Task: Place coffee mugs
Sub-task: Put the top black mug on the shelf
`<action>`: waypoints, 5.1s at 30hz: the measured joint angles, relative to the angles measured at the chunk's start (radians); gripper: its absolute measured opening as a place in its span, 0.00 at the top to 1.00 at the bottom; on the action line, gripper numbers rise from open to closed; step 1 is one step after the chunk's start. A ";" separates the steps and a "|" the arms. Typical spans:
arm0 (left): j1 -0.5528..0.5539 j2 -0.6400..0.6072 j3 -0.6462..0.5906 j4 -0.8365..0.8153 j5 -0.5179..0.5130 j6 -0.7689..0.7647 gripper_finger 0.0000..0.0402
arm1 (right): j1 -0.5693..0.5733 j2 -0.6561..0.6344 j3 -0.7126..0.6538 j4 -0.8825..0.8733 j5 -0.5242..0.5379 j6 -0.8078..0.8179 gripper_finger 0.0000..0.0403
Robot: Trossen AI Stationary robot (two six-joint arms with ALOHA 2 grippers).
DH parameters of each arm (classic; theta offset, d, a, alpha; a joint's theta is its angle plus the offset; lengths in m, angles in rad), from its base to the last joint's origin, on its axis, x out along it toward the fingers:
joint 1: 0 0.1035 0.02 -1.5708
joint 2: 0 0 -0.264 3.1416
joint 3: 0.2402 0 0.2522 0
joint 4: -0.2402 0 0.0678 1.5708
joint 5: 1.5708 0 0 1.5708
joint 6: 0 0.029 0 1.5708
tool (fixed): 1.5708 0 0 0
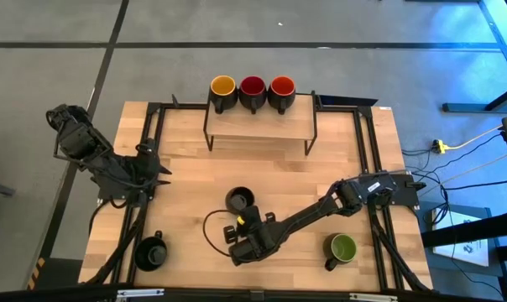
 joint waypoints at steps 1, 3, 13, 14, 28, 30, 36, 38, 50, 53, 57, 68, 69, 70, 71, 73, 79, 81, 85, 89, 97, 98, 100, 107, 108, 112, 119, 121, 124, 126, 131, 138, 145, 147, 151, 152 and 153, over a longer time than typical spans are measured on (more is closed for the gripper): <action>0.000 0.000 0.000 0.000 0.002 0.000 0.70 | 0.000 0.000 0.000 0.001 -0.001 -0.008 0.89; 0.000 0.000 0.000 0.000 0.004 0.000 0.70 | -0.001 0.000 0.000 0.002 0.002 -0.026 0.89; 0.000 0.000 0.000 0.000 0.004 -0.002 0.70 | 0.004 0.000 0.000 0.009 0.019 -0.055 0.89; 0.000 0.000 0.000 0.000 0.004 -0.002 0.70 | 0.004 0.000 0.000 0.009 0.020 -0.057 0.89; 0.000 0.000 0.000 0.000 0.004 0.018 0.70 | 0.023 0.002 0.169 -0.266 0.023 -0.042 0.89; 0.000 0.000 0.000 0.000 0.004 0.018 0.70 | 0.018 0.001 0.216 -0.330 0.038 -0.026 0.89; 0.000 0.000 0.000 0.001 0.005 0.025 0.70 | 0.014 -0.080 0.198 -0.501 0.057 0.095 0.89; 0.000 0.000 0.000 0.001 0.006 0.025 0.70 | 0.015 -0.106 0.197 -0.585 0.054 0.138 0.89; 0.000 -0.001 0.000 0.000 0.021 0.025 0.70 | -0.112 -0.289 0.131 -0.594 0.024 0.067 0.89; 0.000 -0.001 0.000 0.000 0.025 0.025 0.70 | -0.155 -0.323 0.131 -0.588 0.018 0.020 0.89; 0.000 -0.001 0.000 0.000 0.027 0.024 0.70 | -0.220 -0.355 0.131 -0.590 0.018 -0.030 0.89; 0.000 -0.001 0.000 0.000 0.035 0.018 0.70 | -0.390 -0.376 0.131 -0.591 -0.082 -0.206 0.89; 0.000 -0.001 0.000 0.000 0.035 0.018 0.70 | -0.403 -0.376 0.131 -0.589 -0.094 -0.217 0.89; 0.000 -0.001 0.000 0.000 0.035 0.018 0.70 | -0.413 -0.376 0.131 -0.587 -0.102 -0.233 0.89; 0.000 -0.001 0.000 0.000 0.035 0.018 0.70 | -0.422 -0.376 0.131 -0.583 -0.106 -0.244 0.89; 0.000 -0.001 0.000 0.000 0.035 0.018 0.70 | -0.439 -0.376 0.131 -0.571 -0.116 -0.272 0.89; 0.000 -0.001 0.000 0.000 0.034 0.018 0.70 | -0.449 -0.376 0.131 -0.561 -0.133 -0.312 0.89; 0.000 -0.001 0.000 0.000 0.034 0.018 0.70 | -0.448 -0.376 0.131 -0.567 -0.128 -0.311 0.89; 0.000 -0.001 0.000 0.000 0.034 0.018 0.70 | -0.448 -0.384 0.131 -0.595 -0.135 -0.311 0.89; 0.000 0.000 0.000 0.000 0.034 0.018 0.70 | -0.448 -0.384 0.131 -0.591 -0.140 -0.314 0.89; 0.000 -0.003 0.000 -0.023 0.034 0.021 0.70 | -0.443 -0.415 0.131 -0.590 -0.115 -0.316 0.89; 0.000 -0.004 0.000 -0.025 0.033 0.021 0.70 | -0.439 -0.428 0.131 -0.591 -0.099 -0.318 0.89; 0.000 -0.007 0.000 -0.027 0.031 0.021 0.70 | -0.430 -0.453 0.131 -0.590 -0.072 -0.329 0.89; 0.000 -0.013 0.000 -0.031 0.022 0.021 0.70 | -0.344 -0.506 0.113 -0.585 0.030 -0.369 0.89; 0.000 -0.014 0.000 -0.031 0.022 0.021 0.70 | -0.334 -0.516 0.092 -0.585 0.035 -0.369 0.89; 0.000 -0.014 0.000 -0.031 0.011 0.019 0.70 | -0.304 -0.568 -0.059 -0.584 0.049 -0.341 0.89; 0.000 -0.014 0.000 -0.032 0.002 -0.006 0.70 | -0.252 -0.773 -0.442 -0.363 0.037 -0.258 0.89; 0.000 -0.014 0.000 -0.032 -0.003 -0.021 0.70 | -0.259 -0.841 -0.556 -0.263 0.001 -0.261 0.89; 0.000 -0.014 0.000 -0.031 -0.026 -0.050 0.70 | -0.282 -0.914 -0.683 -0.118 0.002 -0.261 0.89; 0.000 -0.014 0.000 -0.031 -0.048 -0.063 0.70 | -0.301 -0.936 -0.725 -0.057 0.006 -0.265 0.89; 0.000 -0.013 0.000 -0.030 -0.072 -0.089 0.70 | -0.356 -0.930 -0.739 -0.021 -0.051 -0.312 0.89; 0.001 -0.013 0.000 -0.029 -0.080 -0.111 0.70 | -0.437 -0.926 -0.739 0.037 -0.108 -0.380 0.89; 0.001 -0.013 0.000 -0.029 -0.080 -0.111 0.70 | -0.491 -0.926 -0.732 0.066 -0.166 -0.410 0.89; 0.000 -0.013 0.000 -0.029 -0.080 -0.110 0.70 | -0.506 -0.919 -0.721 0.063 -0.199 -0.420 0.89; 0.000 -0.013 0.000 -0.029 -0.081 -0.109 0.70 | -0.522 -0.891 -0.679 0.039 -0.224 -0.428 0.89; 0.000 -0.013 0.000 -0.029 -0.083 -0.108 0.70 | -0.523 -0.886 -0.669 0.034 -0.228 -0.430 0.89; 0.000 -0.013 0.000 -0.029 -0.087 -0.108 0.70 | -0.529 -0.882 -0.663 0.032 -0.231 -0.435 0.89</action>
